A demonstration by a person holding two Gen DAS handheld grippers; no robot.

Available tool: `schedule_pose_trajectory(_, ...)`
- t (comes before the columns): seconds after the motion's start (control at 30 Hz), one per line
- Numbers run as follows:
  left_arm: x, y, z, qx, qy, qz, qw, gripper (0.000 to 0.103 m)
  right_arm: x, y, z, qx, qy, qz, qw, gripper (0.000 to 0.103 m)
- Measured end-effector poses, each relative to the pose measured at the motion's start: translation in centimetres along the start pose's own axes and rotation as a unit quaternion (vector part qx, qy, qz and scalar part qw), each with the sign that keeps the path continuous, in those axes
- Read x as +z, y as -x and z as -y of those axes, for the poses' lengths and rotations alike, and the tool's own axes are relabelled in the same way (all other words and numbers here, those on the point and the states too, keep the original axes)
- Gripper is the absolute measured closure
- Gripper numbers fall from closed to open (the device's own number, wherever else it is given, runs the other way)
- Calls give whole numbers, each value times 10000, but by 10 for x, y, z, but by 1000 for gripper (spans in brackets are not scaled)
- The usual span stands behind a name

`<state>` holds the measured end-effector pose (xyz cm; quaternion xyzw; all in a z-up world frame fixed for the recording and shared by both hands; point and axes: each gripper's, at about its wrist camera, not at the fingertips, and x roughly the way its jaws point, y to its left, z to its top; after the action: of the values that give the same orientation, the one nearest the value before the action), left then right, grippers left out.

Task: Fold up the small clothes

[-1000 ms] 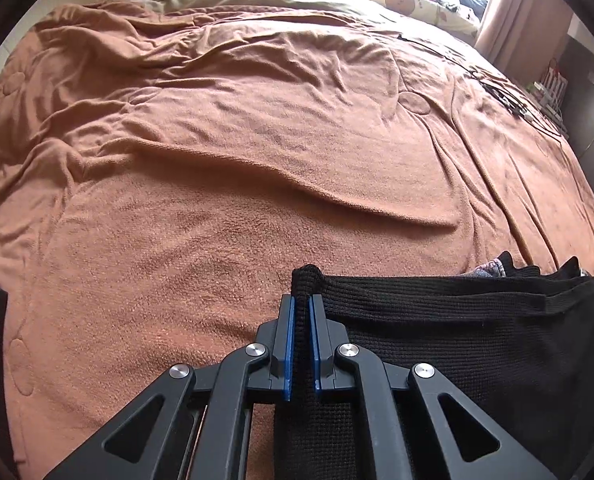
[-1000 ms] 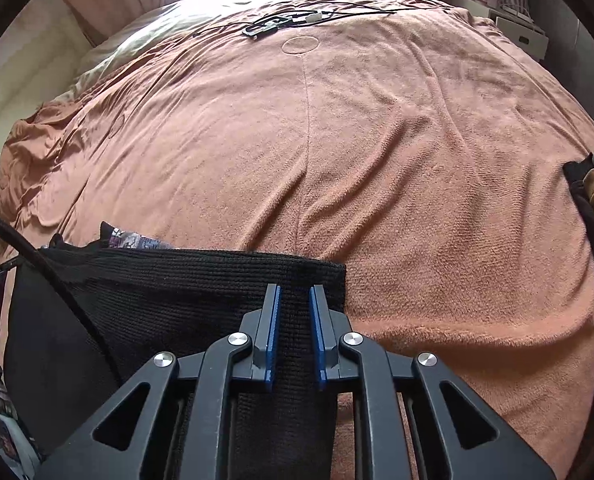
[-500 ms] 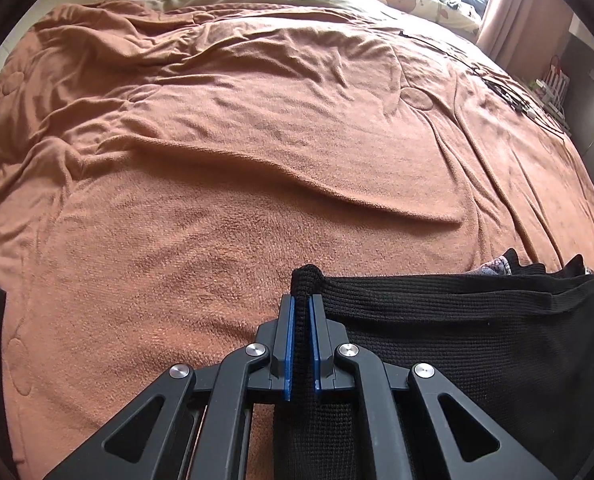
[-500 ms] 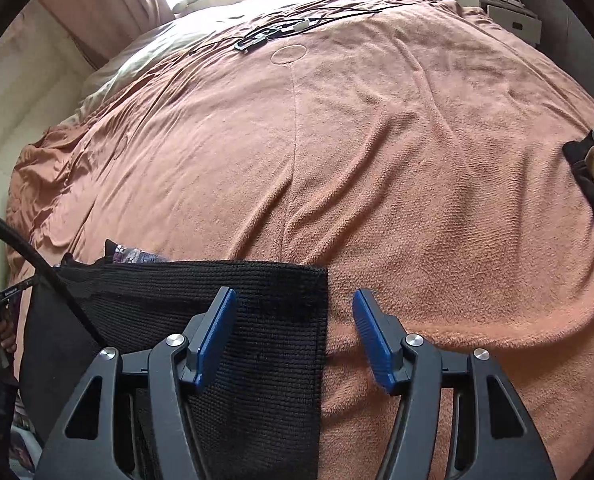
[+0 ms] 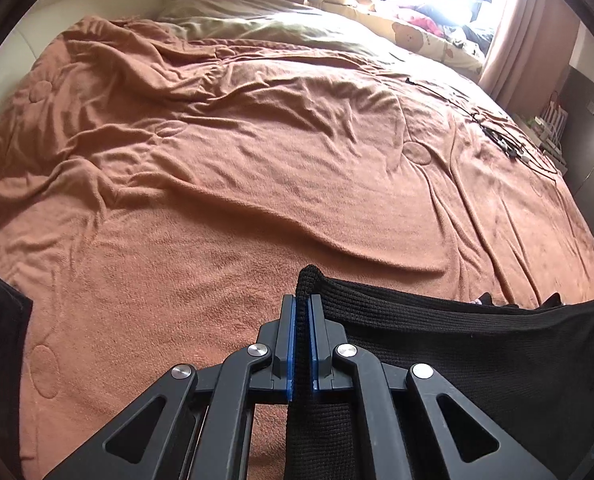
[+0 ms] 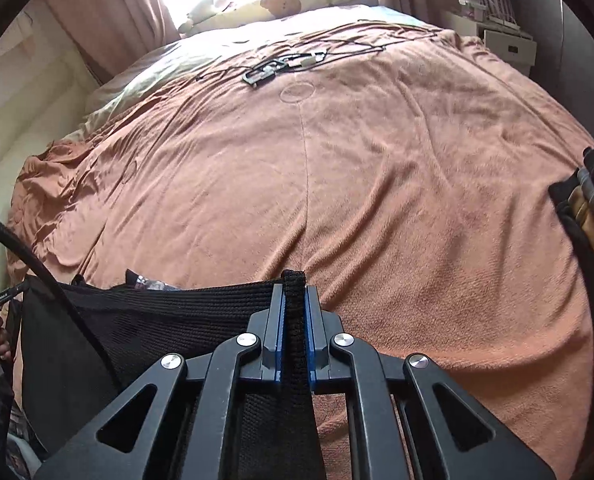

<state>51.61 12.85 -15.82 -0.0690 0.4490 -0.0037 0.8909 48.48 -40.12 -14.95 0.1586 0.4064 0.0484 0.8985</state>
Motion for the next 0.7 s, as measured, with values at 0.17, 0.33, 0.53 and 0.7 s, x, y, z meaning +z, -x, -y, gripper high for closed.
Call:
schedule_pose_trajectory(0.17,9,-4,-2,99,73,29,9999,97,7,-1,-6,-103,47,40,9999,98)
schedule_pose_trajectory(0.33,10,-29,-3,319,86,-159,9993,97,13,-31,-5,-243,-8,-144,9996,98)
schedule_pose_trajectory(0.53,6,-63,-8,484,184,-405,9978,97,18,-71,-2,-492,-26,-382,9981,98)
schedule_pose_trajectory(0.7,4,-83,-6,464,220,-633,9967,97,16,-91,3,-573,-158,-519,9969,98)
